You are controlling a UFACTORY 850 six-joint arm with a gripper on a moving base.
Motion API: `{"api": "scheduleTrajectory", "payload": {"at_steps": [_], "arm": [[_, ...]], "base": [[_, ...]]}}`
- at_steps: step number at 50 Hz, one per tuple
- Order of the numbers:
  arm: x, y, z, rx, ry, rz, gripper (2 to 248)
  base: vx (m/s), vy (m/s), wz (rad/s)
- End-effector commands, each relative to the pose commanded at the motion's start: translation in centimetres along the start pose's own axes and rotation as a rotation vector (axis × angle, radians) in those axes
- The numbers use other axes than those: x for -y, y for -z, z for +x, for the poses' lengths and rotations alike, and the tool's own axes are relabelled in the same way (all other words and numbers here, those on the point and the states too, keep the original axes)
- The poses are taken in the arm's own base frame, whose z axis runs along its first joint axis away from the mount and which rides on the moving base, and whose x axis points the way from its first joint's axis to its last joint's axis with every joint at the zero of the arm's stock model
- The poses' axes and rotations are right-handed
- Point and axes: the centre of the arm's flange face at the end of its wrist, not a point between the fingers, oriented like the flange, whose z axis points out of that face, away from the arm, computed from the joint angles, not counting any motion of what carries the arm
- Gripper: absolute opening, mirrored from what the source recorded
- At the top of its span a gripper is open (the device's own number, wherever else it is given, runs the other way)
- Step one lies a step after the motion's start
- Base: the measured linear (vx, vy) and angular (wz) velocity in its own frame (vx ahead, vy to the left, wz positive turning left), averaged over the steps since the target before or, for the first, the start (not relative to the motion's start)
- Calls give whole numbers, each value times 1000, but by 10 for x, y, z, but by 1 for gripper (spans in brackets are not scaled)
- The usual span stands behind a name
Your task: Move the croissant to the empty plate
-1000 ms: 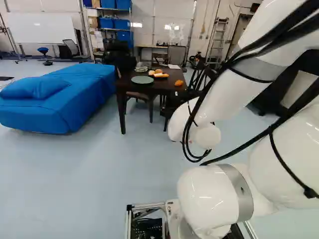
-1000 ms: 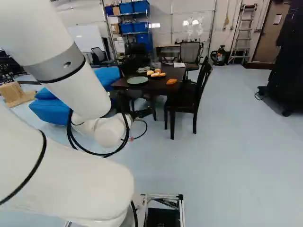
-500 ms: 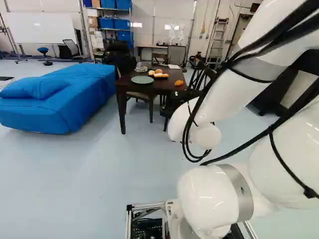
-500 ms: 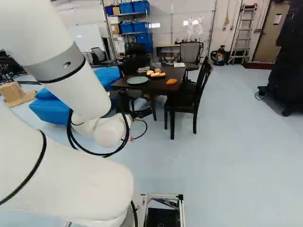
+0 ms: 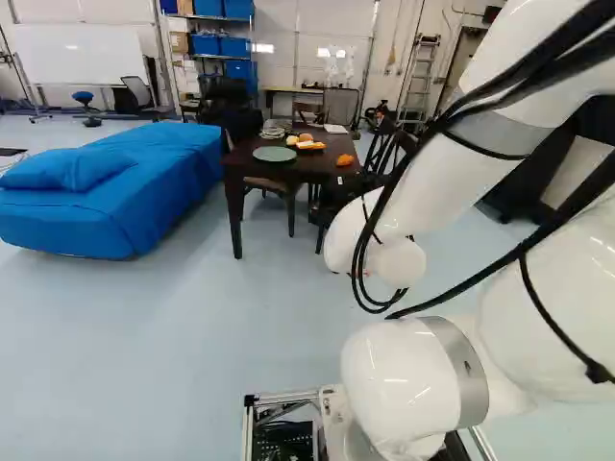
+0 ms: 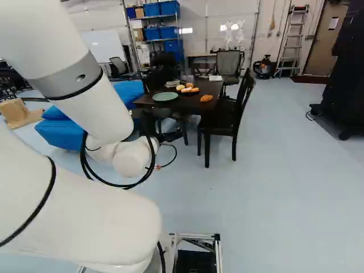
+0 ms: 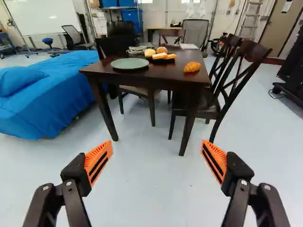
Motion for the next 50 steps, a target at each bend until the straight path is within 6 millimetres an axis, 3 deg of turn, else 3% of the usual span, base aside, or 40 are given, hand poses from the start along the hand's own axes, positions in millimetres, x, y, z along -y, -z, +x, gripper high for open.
{"api": "scheduleTrajectory", "payload": {"at_steps": [50], "arm": [[0, 0, 0, 0, 0, 0, 247]], "base": [[0, 0, -2]]}}
